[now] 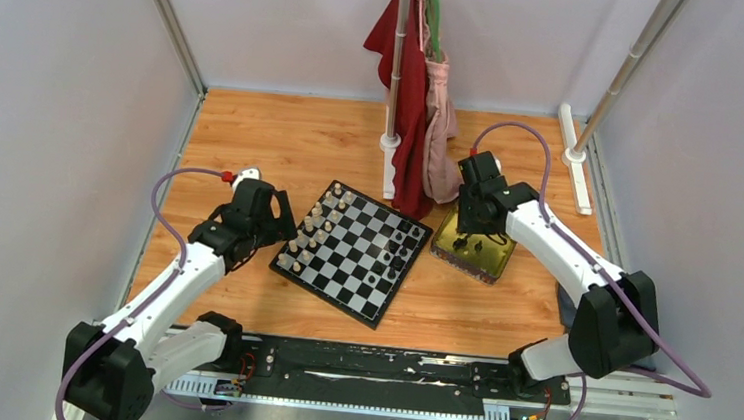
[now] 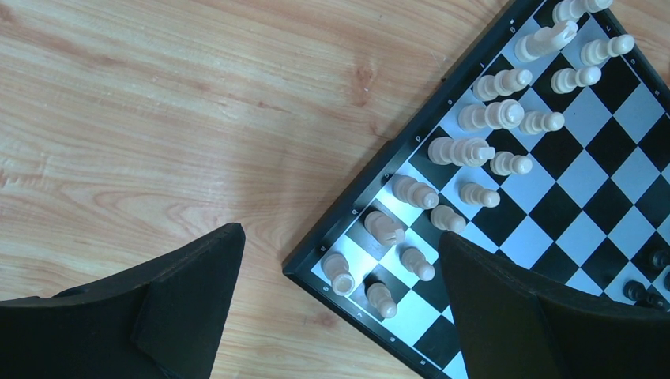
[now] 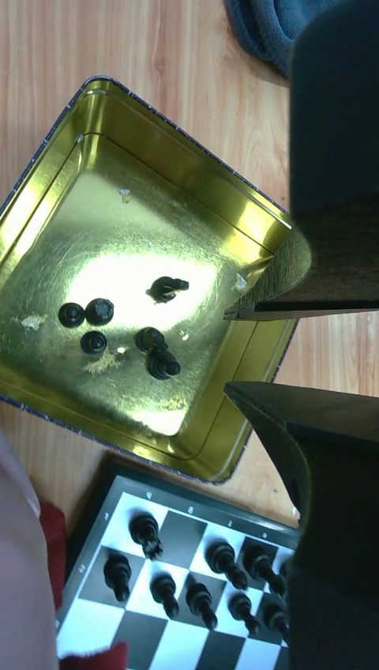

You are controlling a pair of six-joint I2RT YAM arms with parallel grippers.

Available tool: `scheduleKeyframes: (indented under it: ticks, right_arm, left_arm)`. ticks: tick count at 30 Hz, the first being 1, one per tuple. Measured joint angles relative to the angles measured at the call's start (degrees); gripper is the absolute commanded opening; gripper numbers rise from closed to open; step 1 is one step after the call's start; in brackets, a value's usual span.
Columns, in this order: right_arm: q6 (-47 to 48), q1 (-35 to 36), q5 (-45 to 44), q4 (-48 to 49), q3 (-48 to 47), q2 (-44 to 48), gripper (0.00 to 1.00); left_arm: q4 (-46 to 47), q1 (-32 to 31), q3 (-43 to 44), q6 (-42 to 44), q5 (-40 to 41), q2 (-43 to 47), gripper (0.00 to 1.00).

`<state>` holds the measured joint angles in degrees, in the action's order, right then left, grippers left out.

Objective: Set up the chess pieces on the board
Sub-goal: Pick up the chess piece from the storage box.

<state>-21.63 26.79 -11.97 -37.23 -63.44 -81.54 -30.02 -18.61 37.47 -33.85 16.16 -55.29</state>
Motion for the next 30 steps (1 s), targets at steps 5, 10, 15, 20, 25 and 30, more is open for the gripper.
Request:
scheduleKeyframes:
  ticks: [5,10,15,20,25,30]
  right_arm:
    - [0.02,-2.69,0.57,1.95,0.81,-2.4,0.39]
    - [0.28,-4.83,1.42,3.87,0.87,-5.6,0.39]
    - [0.68,-6.19,1.92,5.53,0.76,-9.05,0.38]
    - [1.09,-7.21,2.56,6.86,0.0,-12.04,0.38]
    - [1.57,-7.85,2.95,7.61,-0.61,-13.27,0.37]
    - [1.79,-8.46,3.1,8.59,-0.96,-14.38,0.36]
  left_arm:
    - [0.0,0.0,0.0,0.02,-0.07,-0.48,1.0]
    - [0.07,0.0,0.0,0.02,-0.07,-0.85,1.0]
    - [0.48,0.0,0.0,0.02,-0.07,-1.46,1.0]
    - [1.05,0.0,0.0,0.02,-0.09,-2.12,1.0]
    - [1.31,0.0,0.0,0.04,-0.09,-2.64,1.0]
    - [1.57,0.0,0.0,0.04,-0.09,-3.39,1.0]
